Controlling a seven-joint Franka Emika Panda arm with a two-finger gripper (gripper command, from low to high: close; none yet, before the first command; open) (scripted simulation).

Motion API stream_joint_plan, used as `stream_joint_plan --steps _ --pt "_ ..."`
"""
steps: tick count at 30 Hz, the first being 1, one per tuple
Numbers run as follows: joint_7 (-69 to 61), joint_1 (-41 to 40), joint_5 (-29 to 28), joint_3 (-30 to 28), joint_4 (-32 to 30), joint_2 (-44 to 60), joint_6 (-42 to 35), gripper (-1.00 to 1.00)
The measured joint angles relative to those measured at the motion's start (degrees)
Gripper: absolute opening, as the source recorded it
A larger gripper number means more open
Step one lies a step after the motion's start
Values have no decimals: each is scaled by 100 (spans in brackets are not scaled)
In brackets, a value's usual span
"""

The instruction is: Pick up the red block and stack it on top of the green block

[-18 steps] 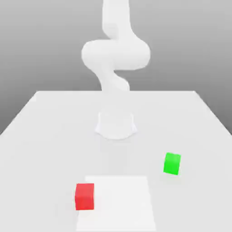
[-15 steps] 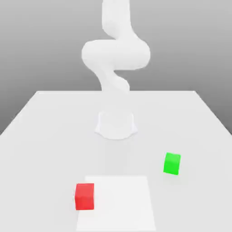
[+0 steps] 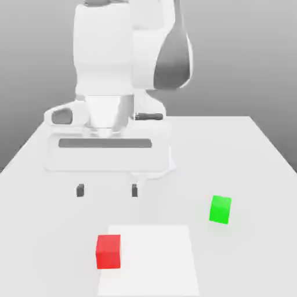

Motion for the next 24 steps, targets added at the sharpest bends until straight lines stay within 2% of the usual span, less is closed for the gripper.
stream_joint_plan --steps 4,9,10,17,22,24 --pt "-311 -127 148 7 -264 835 466 0" --pt "-619 -346 528 301 -155 1875 1310 0" --pt "-647 -383 566 347 -138 1992 1409 -100" --pt "-626 -393 540 352 -141 1976 1391 -100" --pt "-353 -289 170 167 -281 1065 627 -100" --pt "-322 0 180 366 -452 677 415 -100"
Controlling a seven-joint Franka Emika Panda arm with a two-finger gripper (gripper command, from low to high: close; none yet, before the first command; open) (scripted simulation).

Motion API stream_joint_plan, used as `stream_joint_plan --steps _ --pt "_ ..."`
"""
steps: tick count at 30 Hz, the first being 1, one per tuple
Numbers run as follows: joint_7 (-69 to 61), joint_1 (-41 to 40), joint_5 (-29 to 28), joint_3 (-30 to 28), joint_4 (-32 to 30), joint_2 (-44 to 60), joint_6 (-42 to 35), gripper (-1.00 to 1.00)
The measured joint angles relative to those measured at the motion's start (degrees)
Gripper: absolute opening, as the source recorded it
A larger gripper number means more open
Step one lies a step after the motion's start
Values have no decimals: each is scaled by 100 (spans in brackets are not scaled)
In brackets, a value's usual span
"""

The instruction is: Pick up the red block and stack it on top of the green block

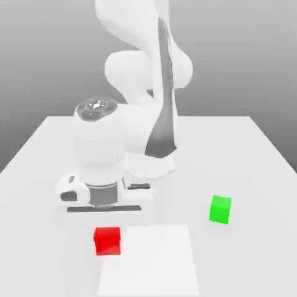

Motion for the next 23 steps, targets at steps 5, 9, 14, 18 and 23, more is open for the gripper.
stream_joint_plan --steps 5,9,14,18,23 --pt "-61 1269 326 649 -665 -918 -237 -100" --pt "-69 2079 538 1270 -1228 -1634 -385 -100" --pt "19 2738 562 1836 -1676 -1864 -170 -100" --pt "225 2594 264 1959 -1673 -1121 568 -100" --pt "488 2497 -129 1927 -1660 -551 1116 100"
